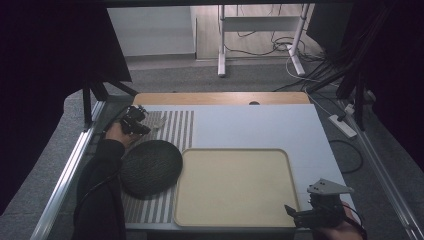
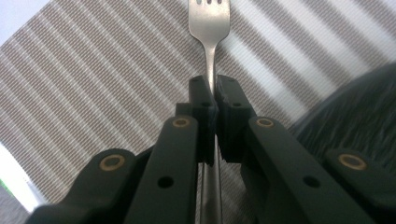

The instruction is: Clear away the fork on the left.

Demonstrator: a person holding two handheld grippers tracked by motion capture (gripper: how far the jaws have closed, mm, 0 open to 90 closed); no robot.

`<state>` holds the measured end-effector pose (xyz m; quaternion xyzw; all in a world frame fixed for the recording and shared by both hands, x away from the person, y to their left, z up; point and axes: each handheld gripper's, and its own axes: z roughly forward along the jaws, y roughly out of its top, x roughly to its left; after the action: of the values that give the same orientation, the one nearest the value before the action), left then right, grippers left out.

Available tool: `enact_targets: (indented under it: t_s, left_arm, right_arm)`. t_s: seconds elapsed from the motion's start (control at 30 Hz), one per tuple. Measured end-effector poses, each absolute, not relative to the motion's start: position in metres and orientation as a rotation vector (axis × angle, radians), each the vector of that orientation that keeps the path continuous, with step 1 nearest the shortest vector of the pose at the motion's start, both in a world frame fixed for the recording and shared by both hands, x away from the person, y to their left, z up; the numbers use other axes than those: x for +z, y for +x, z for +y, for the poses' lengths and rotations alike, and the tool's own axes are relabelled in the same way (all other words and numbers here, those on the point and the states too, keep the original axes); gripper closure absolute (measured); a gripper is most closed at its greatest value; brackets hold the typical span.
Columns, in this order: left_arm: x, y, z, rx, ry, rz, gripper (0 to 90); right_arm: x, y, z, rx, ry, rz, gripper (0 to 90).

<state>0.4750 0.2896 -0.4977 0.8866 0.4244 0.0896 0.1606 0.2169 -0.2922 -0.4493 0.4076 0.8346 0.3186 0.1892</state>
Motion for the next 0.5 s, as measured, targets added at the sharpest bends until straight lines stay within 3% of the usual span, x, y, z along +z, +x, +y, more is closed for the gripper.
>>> enact_targets:
  t_s: [0.5]
  left_arm:
    - [-0.489, 0.449, 0.282, 0.107, 2.450, 1.215, 85.7]
  right_arm:
    - [-0.449, 0.217, -0.291, 0.888, 1.146, 2.347, 0.0]
